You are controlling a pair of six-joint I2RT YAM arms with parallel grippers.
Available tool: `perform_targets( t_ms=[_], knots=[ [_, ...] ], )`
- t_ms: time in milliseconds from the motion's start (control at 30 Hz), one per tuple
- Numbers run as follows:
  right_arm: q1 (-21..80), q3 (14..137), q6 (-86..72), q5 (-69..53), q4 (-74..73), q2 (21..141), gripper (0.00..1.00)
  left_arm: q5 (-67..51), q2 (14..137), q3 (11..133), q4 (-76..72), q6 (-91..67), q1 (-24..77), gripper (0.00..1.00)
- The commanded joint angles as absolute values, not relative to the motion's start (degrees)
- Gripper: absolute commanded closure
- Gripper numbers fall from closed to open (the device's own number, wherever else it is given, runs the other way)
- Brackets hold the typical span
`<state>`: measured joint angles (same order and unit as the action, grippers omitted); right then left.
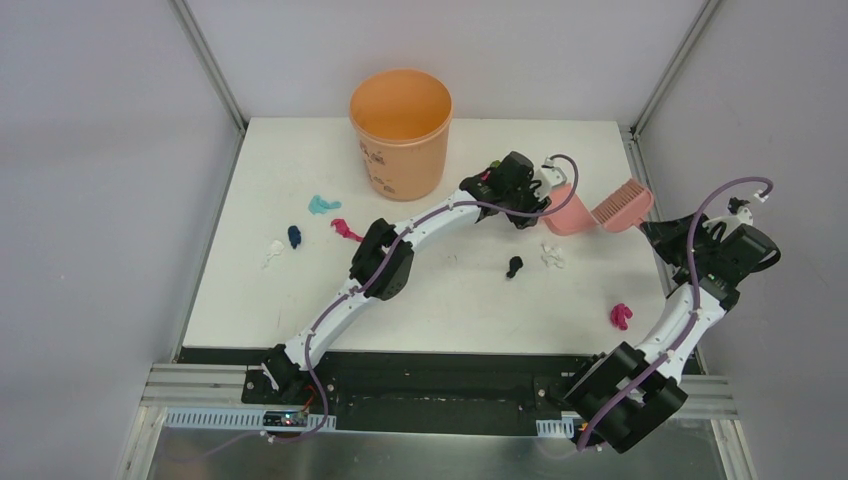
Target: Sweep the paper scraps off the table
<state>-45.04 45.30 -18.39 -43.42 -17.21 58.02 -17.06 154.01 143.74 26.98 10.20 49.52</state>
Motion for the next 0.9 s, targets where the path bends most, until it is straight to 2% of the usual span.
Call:
perform_targets(
  t_ms=[0, 133, 300, 367, 533, 700, 867],
  knots=[
    [-45.78, 45.43, -19.29, -45.53, -13.54, 58.26, 1.0, -17.74, 154.55, 144.4, 25.49, 11.07, 49.79, 0.61],
    [-45.96, 45.44, -19.3, -45.7, -13.45, 58.68, 1.0, -17.98, 154.43, 144.41, 25.46, 11.42, 49.81, 0.68],
    [-46.19, 45.53, -19.25, -45.96, -13.37, 59.32, 1.0, -18.19, 153.0, 143.5, 25.65, 11.61, 49.78, 0.93],
    [-46.31, 45.6, -19.17, -45.92, -13.36, 59.33, 1.0, -17.72, 150.68, 141.63, 25.0, 11.69, 49.88, 0.97],
    [-46.56, 45.56, -19.16, -46.59, -13.11, 59.63, 1.0, -13.23, 142.04, 135.34, 23.9, 14.05, 49.82, 1.0],
    [-46.91, 44.49, -21.46, -48.38, -9.71, 57.19, 1.0, -8.02, 131.88, 128.37, 32.15, 12.61, 49.45, 1.0],
    [-46.93, 43.33, -23.32, -49.18, -7.32, 52.49, 1.0, -3.64, 116.32, 111.71, 34.67, 8.43, 49.48, 1.0]
  ],
)
